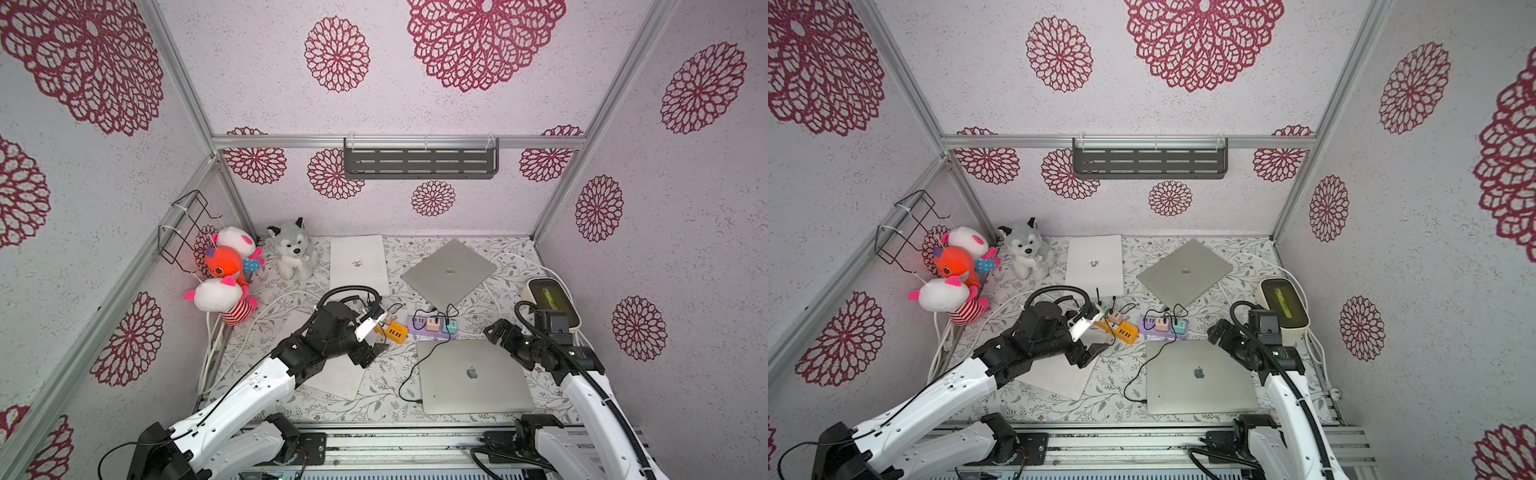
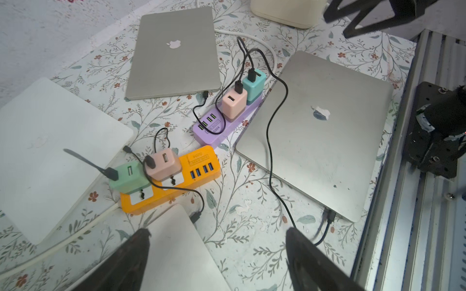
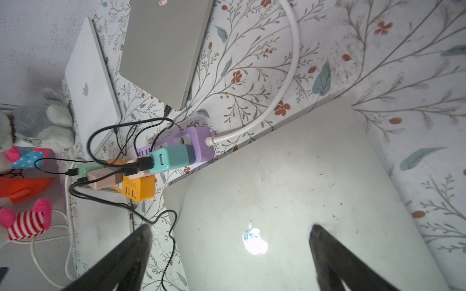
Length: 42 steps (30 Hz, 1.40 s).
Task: Unplug the laptop charger
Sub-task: Remove the charging cable from the laptop.
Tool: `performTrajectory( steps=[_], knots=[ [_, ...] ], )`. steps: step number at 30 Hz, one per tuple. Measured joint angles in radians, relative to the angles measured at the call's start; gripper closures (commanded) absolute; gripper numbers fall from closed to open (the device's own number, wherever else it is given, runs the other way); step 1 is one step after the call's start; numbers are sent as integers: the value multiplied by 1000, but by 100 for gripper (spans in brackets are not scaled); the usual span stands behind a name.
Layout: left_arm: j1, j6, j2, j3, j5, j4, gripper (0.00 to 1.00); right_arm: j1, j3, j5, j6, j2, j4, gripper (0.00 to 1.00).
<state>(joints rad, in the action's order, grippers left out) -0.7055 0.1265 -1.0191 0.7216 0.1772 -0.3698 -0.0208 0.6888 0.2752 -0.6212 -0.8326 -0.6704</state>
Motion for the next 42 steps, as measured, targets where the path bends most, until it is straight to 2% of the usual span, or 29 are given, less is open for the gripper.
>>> performTrajectory(
  steps=[5,13,24,36,42],
  knots=[
    [-84,3,4,-50,-42,11,14,35,74,55,11,-35,-16,2],
    [-172,47,-18,-51,-89,28,16,40,74,127,7,-42,-15,3],
    [-246,95,-69,-76,-82,61,22,42,-23,183,-6,8,-13,8],
    [-283,118,-111,-88,-30,59,26,42,-228,238,-46,213,-46,26],
    [-332,159,-206,-37,-14,48,28,32,-314,268,-58,257,-16,34]
  ],
)
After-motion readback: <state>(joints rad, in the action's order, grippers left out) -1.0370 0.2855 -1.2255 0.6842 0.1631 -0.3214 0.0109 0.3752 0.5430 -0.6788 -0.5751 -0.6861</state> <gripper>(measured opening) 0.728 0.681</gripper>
